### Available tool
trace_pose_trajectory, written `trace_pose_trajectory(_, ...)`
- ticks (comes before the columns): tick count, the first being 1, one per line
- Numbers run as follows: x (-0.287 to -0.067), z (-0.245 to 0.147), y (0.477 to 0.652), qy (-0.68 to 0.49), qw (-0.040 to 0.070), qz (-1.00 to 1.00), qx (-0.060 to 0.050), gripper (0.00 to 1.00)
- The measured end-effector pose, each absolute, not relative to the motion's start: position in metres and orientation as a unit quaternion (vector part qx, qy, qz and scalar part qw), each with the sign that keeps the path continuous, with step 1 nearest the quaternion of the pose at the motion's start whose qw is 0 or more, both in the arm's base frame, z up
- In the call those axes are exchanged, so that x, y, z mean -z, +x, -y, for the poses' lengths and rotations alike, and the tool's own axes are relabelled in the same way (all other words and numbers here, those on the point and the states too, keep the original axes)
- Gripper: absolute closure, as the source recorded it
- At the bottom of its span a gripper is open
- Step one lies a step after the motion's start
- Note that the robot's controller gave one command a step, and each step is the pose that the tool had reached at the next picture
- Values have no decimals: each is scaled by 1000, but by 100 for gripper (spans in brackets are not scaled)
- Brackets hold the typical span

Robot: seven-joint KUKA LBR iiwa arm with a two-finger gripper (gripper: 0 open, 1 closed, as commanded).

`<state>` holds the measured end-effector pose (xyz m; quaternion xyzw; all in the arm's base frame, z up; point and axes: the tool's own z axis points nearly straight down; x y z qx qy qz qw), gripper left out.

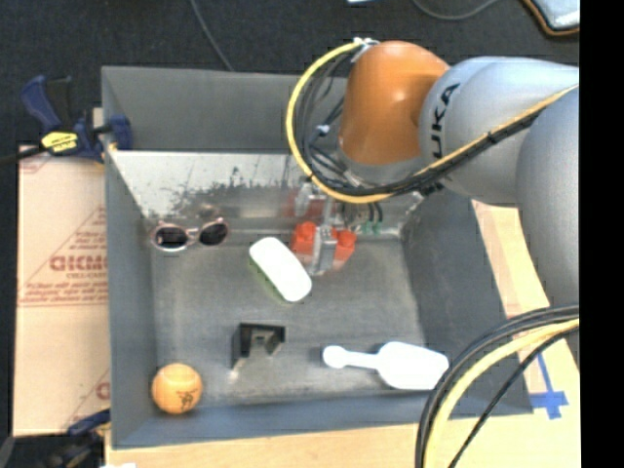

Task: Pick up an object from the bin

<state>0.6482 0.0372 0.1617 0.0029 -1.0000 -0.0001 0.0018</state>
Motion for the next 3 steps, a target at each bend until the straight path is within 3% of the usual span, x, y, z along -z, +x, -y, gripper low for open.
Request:
trace_pose_trajectory(1,-167,-37,650,2,-2,1000,0,0)
trace_pose_trajectory(2,-69,-54,628,-91,0,996,1,0)
trace_pose_trajectory(3,-139,-60,630,-147,-7,989,2,0)
